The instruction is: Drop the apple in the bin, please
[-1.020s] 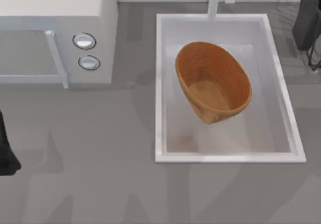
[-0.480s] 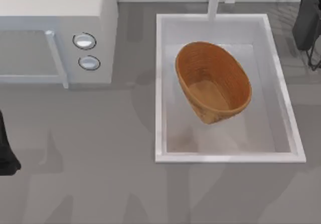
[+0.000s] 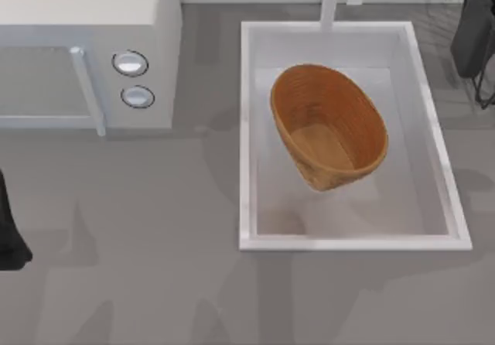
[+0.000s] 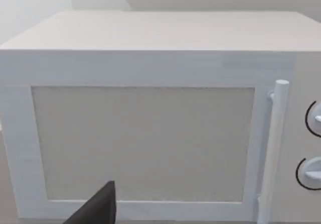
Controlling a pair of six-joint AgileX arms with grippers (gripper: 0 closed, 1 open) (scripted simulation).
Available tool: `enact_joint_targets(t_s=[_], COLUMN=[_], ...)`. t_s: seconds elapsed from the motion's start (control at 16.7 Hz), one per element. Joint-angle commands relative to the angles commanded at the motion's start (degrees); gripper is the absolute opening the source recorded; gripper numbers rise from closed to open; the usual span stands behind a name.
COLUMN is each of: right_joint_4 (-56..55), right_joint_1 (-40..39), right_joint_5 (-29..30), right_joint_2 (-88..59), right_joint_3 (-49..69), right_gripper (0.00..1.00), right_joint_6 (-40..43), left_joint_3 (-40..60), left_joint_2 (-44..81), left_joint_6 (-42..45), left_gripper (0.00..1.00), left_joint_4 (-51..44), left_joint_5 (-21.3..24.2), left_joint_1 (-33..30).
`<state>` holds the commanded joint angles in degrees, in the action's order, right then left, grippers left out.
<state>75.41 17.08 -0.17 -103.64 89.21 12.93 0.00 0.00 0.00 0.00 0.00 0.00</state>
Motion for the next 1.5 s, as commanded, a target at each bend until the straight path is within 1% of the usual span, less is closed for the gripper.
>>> enact_joint_targets(t_s=[0.36,0.48,0.66,0.96,1.14,1.26,1.5], right_joint_4=[1.3,1.8,3.5,6.6,7.5,7.7,7.8], right_joint_1=[-0.3,-2.3,-9.3,-27.1,-36.1,-39.3,-40.0], right_joint_5=[-0.1,-0.6,-2.4,-6.6,-8.8,-9.6,-9.8], right_joint_2=[0.5,-1.3,-7.1,-19.1,-24.7,-26.8,-27.3], right_joint_3=[1.3,3.3,11.0,30.9,39.8,42.9,43.6], right_gripper=[0.0,0.0,0.0,0.0,0.0,0.0,0.0], right_joint_6=[-0.3,-2.2,-9.0,-25.5,-34.1,-37.2,-37.9], left_joint_3=[0.0,0.0,0.0,0.0,0.0,0.0,0.0], left_joint_2=[0.0,0.0,0.0,0.0,0.0,0.0,0.0], left_joint_6=[0.0,0.0,0.0,0.0,0.0,0.0,0.0], left_gripper=[1.0,1.0,1.0,1.0,1.0,1.0,1.0], left_joint_4=[0.0,0.0,0.0,0.0,0.0,0.0,0.0], left_joint_5=[0.0,0.0,0.0,0.0,0.0,0.0,0.0], left_joint_1=[0.0,0.0,0.0,0.0,0.0,0.0,0.0])
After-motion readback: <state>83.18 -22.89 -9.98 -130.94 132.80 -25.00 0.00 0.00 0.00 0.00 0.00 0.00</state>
